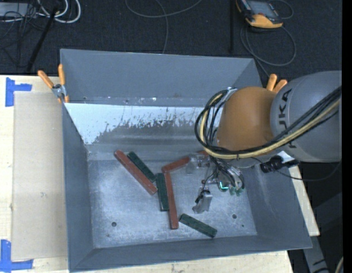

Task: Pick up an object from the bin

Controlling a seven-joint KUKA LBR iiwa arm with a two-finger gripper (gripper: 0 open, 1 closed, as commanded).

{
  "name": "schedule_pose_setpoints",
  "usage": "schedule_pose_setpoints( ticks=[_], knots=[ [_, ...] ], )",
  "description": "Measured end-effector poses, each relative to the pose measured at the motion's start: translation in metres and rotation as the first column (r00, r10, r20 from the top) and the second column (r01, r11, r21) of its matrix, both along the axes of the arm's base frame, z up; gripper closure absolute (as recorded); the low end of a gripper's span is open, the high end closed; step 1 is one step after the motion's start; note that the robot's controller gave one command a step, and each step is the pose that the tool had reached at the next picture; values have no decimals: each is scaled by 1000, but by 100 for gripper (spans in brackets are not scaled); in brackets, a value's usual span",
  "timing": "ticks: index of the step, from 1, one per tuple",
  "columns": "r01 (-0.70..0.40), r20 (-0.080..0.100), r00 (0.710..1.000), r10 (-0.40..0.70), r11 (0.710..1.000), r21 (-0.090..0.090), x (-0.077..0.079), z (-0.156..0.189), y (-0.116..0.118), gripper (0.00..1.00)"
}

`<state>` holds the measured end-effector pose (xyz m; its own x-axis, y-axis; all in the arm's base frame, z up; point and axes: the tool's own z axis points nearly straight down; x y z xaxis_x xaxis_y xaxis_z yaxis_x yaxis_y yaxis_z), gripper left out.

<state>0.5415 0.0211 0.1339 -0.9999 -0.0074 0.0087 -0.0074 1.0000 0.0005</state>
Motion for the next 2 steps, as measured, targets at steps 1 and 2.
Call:
schedule_pose_setpoints(
  ticks=[1,2],
  knots=[
    [43,-1,999,-43,999,0,-55,-68,4,0],
    [45,6,999,-45,999,0,-52,-65,4,100]
  ],
)
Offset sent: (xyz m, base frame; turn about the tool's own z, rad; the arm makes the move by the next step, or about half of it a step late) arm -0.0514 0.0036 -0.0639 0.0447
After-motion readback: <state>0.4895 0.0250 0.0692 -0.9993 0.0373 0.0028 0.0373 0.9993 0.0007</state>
